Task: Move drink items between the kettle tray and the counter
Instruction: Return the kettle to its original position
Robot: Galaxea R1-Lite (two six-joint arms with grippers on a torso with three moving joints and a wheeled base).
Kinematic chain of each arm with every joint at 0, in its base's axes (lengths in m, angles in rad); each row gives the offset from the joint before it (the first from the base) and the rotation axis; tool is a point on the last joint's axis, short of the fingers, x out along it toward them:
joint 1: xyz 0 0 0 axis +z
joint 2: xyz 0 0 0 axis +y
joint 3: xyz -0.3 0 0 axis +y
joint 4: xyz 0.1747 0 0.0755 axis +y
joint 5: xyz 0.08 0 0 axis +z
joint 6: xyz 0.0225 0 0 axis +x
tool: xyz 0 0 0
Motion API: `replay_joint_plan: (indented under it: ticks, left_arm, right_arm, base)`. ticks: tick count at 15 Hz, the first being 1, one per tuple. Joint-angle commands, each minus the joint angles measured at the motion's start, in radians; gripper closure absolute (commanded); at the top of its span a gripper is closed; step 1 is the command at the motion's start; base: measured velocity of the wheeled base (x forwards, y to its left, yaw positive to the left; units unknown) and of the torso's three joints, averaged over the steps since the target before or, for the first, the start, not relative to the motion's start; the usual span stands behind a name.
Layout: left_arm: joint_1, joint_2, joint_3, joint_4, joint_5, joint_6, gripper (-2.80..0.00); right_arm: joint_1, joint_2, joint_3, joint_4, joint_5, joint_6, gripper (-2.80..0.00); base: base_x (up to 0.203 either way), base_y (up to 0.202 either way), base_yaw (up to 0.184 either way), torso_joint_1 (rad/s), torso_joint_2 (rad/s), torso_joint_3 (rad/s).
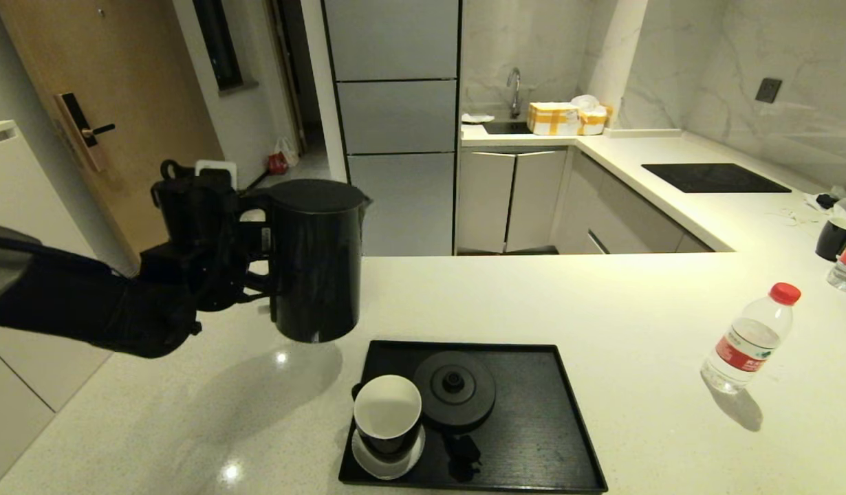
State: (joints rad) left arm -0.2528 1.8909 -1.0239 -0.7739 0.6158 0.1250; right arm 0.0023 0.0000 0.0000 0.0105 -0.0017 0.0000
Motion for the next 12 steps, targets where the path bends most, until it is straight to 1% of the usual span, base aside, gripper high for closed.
replay_joint_plan:
  ticks: [1,3,5,6,7,8,9,12]
  left_arm:
    - [-0.041,0.01,-0.099,0.062,0.027,-0.003,0.0]
    - [-0.071,0.03,-0.172,0.106,0.037,-0.004,0.0]
    - [-0.097,0.041,-0.204,0.138,0.048,-0.004,0.0]
    - [-0.133,0.052,-0.247,0.157,0.058,-0.004,0.0]
    - [-0.156,0.066,-0.266,0.173,0.065,-0.005,0.0]
    - [-0.165,0.072,-0.273,0.176,0.066,-0.006,0.0]
    - [-0.198,0.087,-0.289,0.179,0.068,-0.006,0.0]
    - [-0.259,0.131,-0.341,0.185,0.079,-0.007,0.0]
  right_arm:
    - [0.001,0.0,0.003,0.0,0.0,0.0,0.0]
    - [0.001,0.0,0.003,0.0,0.0,0.0,0.0]
    - [0.001,0.0,0.003,0.0,0.0,0.0,0.0]
    - [0.001,0.0,0.003,0.0,0.0,0.0,0.0]
    - [0.001,0.0,0.003,0.0,0.0,0.0,0.0]
    - [0.001,0.0,0.003,0.0,0.0,0.0,0.0]
    - [0.001,0.0,0.003,0.0,0.0,0.0,0.0]
    - [0.001,0.0,0.003,0.0,0.0,0.0,0.0]
  base:
    - [0.0,0.0,0.0,0.0,0.0,0.0]
    - [0.0,0.0,0.0,0.0,0.0,0.0]
    - [0.0,0.0,0.0,0.0,0.0,0.0]
    - [0.0,0.0,0.0,0.0,0.0,0.0]
    - [0.0,0.0,0.0,0.0,0.0,0.0]
    - [0.0,0.0,0.0,0.0,0.0,0.0]
    - [0.0,0.0,0.0,0.0,0.0,0.0]
    - [0.0,0.0,0.0,0.0,0.0,0.0]
